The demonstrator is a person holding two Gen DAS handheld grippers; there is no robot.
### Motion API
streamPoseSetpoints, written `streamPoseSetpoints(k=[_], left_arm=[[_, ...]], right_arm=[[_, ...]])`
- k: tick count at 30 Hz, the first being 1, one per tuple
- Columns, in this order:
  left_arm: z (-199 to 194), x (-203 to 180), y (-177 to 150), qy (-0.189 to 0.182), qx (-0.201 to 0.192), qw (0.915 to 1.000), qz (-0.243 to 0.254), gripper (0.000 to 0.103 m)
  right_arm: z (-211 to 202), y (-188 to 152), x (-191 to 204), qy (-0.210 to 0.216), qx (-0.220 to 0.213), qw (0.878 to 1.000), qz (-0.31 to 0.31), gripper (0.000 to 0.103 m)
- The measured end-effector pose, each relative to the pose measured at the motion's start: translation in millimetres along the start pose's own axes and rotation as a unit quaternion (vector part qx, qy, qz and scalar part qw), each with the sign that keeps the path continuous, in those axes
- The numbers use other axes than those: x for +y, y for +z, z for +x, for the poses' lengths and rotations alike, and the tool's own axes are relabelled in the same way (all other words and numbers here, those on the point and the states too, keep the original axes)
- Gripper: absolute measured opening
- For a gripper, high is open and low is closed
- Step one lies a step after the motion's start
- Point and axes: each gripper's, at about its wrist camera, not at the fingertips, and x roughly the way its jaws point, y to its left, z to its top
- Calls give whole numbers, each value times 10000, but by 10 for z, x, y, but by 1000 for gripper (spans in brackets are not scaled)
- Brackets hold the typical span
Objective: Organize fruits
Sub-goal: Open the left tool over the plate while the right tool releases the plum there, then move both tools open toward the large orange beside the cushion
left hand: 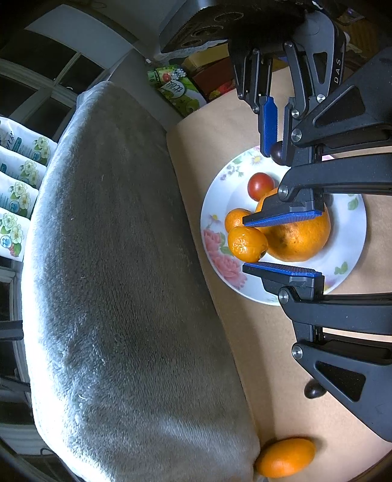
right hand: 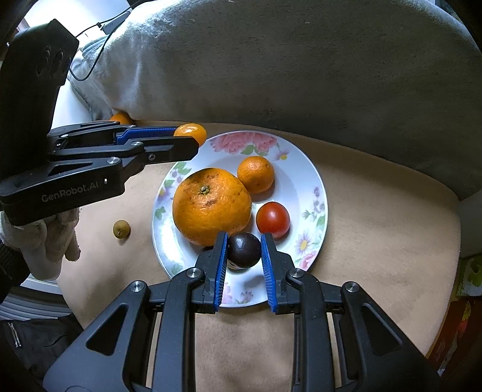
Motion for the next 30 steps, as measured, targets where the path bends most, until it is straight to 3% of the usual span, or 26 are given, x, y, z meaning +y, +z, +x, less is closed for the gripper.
streamPoseSetpoints(k=[11, 13, 15, 19, 21, 25, 29, 30], left_arm=[[-9, 2, 15, 8, 17, 10000, 44, 23], [-18, 4, 22, 13, 9, 10000, 52, 29], [-37, 3, 28, 5, -12, 10000, 66, 33], [-58, -7, 33, 42, -15, 10000, 75, 39], [-69, -16, 36, 51, -30, 9999, 90, 56], [-102, -29, 33, 122, -78, 9998, 127, 70], [-123, -28, 32, 149, -75, 9998, 133, 72], [-130, -31, 29, 166, -70, 9997, 145, 72]], right_arm=[[-5, 31, 20, -21, 16, 10000, -12, 27], [-20, 35, 23, -46, -25, 10000, -16, 44], [-46, 37, 29, -53, -88, 9999, -23, 52], [-51, 30, 31, -57, -76, 10000, -22, 54], [-47, 21, 41, -82, -57, 9999, -37, 57], [-63, 6, 55, -121, -56, 9999, -39, 62], [-51, -1, 65, -170, -14, 9999, -23, 64], [-57, -4, 70, -191, -15, 9998, -23, 68]])
